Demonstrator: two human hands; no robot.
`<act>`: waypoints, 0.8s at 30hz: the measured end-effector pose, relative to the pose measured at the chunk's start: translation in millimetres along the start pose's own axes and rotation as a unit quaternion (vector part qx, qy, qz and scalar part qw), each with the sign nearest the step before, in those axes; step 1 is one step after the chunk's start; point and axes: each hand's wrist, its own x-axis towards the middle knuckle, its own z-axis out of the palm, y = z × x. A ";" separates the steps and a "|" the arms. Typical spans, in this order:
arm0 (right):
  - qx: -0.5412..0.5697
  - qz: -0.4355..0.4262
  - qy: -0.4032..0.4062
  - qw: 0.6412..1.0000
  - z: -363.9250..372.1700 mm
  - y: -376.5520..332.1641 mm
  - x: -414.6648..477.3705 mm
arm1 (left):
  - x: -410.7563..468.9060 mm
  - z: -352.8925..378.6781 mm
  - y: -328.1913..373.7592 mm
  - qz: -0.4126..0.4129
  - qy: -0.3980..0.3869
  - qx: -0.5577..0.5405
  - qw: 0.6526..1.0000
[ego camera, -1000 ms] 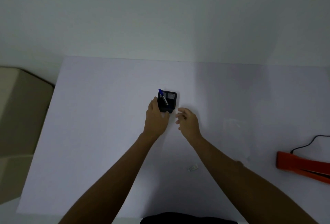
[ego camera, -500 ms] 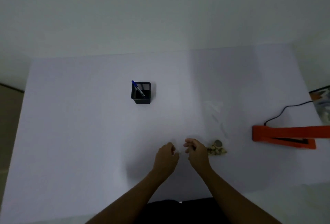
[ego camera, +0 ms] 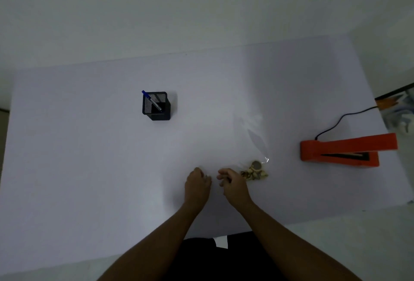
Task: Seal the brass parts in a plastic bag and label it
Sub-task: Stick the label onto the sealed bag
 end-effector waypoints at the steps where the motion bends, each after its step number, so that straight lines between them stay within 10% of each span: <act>1: -0.003 -0.001 -0.007 1.000 0.5 -0.3 0.6 | -0.9 0.0 0.7 -0.002 0.002 0.002 1.000; 24: -0.155 -0.050 -0.095 0.982 14.1 -6.9 -1.2 | -10.5 -52.2 -14.3 -0.119 -0.013 -0.112 0.986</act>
